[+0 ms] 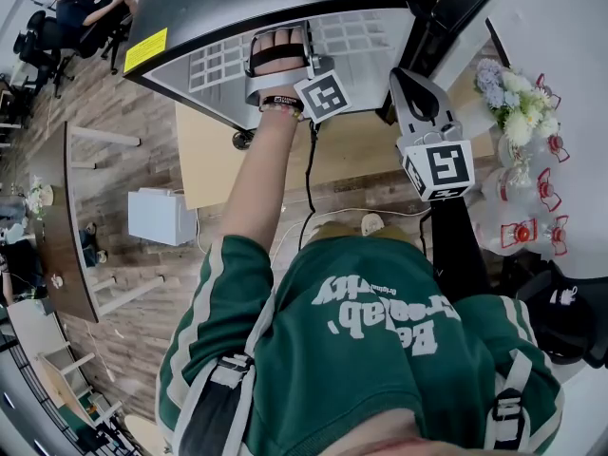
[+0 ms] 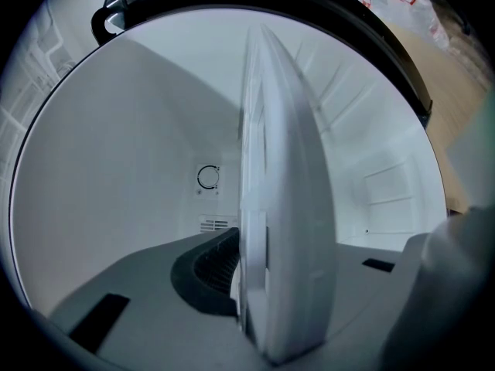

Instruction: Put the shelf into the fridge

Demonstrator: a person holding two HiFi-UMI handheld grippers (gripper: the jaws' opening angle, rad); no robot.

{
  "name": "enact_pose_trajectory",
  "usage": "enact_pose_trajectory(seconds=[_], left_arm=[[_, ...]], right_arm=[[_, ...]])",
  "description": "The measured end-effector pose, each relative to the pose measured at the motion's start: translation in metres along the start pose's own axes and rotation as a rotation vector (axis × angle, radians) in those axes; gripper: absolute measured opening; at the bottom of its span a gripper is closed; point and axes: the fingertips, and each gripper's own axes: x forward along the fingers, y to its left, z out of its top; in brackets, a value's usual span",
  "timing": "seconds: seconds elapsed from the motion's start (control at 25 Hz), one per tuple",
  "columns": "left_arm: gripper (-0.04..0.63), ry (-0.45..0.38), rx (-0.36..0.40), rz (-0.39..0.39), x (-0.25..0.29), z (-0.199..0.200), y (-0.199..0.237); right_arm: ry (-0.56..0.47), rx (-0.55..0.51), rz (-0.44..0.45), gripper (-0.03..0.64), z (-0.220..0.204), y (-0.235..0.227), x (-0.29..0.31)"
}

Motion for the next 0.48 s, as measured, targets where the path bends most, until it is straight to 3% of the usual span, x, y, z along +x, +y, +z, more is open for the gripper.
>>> enact_pose_trajectory(seconds=[0.48], left_arm=[[0.101,0.001,0.003,0.005,0.013,-0.001,0.001]], right_arm=[[0.007,-0.012,-0.002,0.003,0.0,0.0,0.001]])
